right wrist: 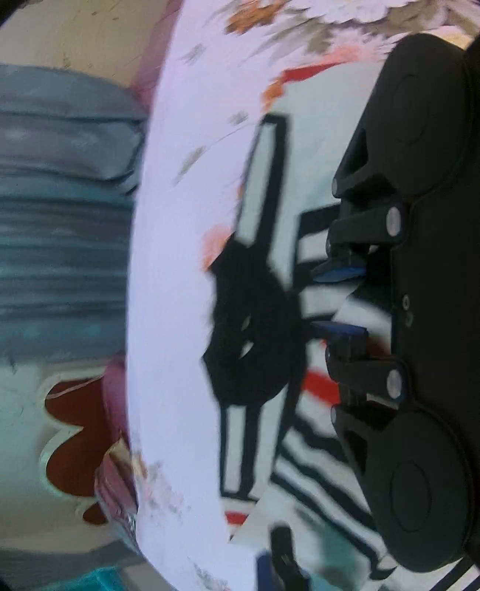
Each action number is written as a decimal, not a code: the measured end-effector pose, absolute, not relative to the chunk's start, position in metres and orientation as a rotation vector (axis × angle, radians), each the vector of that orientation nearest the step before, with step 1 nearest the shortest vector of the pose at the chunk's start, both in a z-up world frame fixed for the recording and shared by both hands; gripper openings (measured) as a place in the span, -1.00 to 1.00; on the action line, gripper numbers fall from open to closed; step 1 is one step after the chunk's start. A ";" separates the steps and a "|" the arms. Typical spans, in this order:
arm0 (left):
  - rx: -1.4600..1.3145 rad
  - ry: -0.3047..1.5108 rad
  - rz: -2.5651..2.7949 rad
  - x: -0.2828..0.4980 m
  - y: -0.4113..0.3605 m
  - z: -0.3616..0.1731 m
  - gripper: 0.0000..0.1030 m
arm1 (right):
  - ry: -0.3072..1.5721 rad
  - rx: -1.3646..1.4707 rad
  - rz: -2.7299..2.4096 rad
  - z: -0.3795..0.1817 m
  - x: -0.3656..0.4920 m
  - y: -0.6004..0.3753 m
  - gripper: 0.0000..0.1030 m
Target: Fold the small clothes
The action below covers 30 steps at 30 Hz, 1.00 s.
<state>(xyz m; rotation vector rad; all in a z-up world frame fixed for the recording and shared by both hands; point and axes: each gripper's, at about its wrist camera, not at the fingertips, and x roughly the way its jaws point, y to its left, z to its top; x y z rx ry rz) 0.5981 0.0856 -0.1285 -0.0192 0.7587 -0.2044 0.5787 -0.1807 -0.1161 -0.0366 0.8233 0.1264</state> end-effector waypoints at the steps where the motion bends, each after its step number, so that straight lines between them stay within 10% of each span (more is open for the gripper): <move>1: -0.006 0.777 -0.206 0.613 0.086 -0.134 0.70 | 0.833 -0.033 0.137 -0.118 0.583 -0.177 -0.53; 30: 0.127 0.833 -0.069 0.476 0.002 -0.157 0.87 | 0.822 -0.017 0.189 -0.141 0.493 -0.245 -0.45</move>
